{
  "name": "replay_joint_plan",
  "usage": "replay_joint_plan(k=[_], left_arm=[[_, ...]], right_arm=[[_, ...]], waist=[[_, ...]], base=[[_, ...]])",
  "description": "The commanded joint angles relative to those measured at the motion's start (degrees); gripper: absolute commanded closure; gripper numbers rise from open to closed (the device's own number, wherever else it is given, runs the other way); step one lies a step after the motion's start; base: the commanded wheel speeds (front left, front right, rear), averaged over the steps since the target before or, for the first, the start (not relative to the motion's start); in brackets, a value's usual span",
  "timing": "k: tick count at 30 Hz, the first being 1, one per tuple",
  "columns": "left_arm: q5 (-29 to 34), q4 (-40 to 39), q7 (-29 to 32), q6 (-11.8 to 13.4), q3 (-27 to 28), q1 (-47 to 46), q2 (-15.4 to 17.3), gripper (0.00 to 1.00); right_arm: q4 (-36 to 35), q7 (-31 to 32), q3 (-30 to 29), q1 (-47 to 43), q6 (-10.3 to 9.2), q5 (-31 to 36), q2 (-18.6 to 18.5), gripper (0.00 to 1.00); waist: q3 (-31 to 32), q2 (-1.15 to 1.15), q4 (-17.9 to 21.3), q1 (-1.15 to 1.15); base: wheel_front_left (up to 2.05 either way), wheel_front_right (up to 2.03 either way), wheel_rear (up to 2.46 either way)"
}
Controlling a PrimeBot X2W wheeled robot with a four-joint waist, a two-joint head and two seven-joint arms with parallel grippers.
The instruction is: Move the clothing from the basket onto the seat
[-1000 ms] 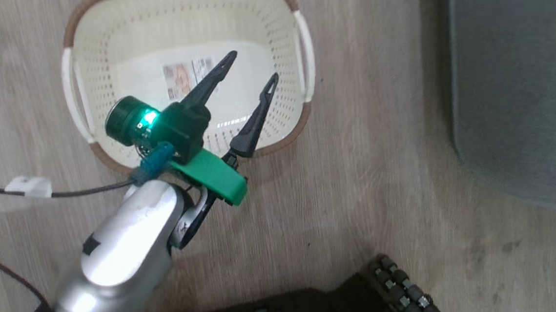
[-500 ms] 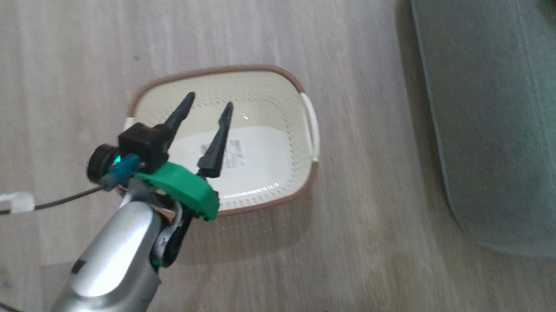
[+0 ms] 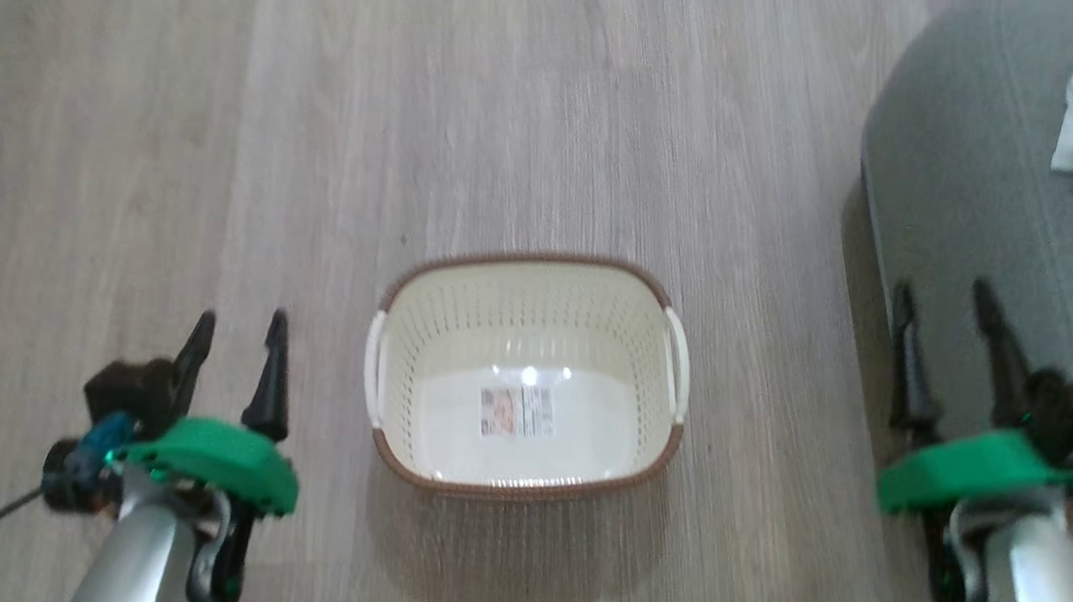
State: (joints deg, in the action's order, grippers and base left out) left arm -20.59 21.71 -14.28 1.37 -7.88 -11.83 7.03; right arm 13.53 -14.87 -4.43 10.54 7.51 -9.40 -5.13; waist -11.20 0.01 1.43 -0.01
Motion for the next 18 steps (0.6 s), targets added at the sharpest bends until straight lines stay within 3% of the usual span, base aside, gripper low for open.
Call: replay_joint_plan(k=[1, 7, 18], left_arm=[[1.3, -1.3, -0.7, -0.4, 3.2, 0.2, 0.4, 0.0], [3.9, -1.9, -0.7, -1.4, 7.7, 4.0, -1.4, 0.0], [7.5, -3.5, -0.7, -3.5, 9.2, 4.3, -3.6, 0.0]], right_arm=[[-1.3, -0.1, 1.3, -1.3, -0.02, 1.3, 0.1, 0.0], [0.0, -0.1, 1.0, -5.4, -0.02, 1.8, 1.6, 0.0], [0.8, -0.1, 0.6, -6.3, -0.02, 2.8, 2.2, 0.0]], waist=[[4.3, -0.01, -1.9, 0.01], [7.8, -0.01, -1.6, 0.01], [8.6, -0.01, -0.4, 0.01]], base=[[0.0, 0.0, 0.0], [0.0, 0.0, 0.0], [0.0, 0.0, 0.0]])
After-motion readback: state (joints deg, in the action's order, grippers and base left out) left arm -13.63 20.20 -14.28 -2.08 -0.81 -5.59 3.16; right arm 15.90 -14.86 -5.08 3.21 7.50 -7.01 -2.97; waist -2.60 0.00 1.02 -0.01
